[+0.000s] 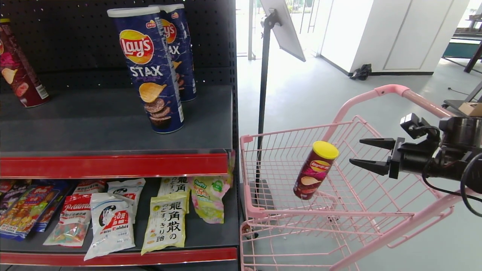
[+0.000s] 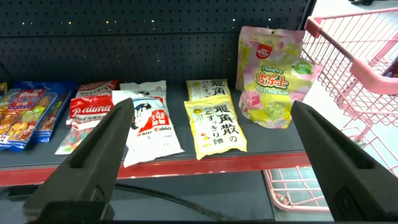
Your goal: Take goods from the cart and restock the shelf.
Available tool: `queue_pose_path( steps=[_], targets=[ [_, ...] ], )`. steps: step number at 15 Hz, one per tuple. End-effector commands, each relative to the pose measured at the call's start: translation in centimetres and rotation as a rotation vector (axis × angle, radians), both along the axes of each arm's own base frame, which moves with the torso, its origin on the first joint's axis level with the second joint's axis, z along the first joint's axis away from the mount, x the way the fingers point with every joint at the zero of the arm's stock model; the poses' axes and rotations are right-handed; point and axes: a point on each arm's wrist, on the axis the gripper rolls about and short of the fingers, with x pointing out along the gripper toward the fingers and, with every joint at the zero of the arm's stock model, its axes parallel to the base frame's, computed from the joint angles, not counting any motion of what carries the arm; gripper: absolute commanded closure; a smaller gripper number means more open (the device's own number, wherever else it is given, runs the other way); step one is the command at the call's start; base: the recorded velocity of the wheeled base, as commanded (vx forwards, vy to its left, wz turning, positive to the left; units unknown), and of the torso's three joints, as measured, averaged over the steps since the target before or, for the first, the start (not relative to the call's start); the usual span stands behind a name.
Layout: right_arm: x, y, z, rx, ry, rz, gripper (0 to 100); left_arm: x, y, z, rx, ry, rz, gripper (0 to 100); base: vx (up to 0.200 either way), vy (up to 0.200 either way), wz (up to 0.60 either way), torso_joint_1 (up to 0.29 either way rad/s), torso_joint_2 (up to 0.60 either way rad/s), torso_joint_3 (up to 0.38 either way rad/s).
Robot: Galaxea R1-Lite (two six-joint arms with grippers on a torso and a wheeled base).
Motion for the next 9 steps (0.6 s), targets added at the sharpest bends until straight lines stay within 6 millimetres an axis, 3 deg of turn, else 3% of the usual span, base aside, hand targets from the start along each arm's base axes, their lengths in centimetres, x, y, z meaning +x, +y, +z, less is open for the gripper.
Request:
queue_pose_path(
  steps=[1, 9],
  targets=[
    [2.4, -0.3, -1.9, 0.003, 0.035, 0.006, 0, 0.0, 0.0, 0.0, 0.000, 0.001, 0.000, 0, 0.000, 0.000, 0.00, 0.000, 0.00, 0.000],
    [4.6, 0.6, -5.2, 0.008, 0.094, 0.043, 0, 0.0, 0.0, 0.0, 0.000, 0.001, 0.000, 0, 0.000, 0.000, 0.00, 0.000, 0.00, 0.000]
  ],
)
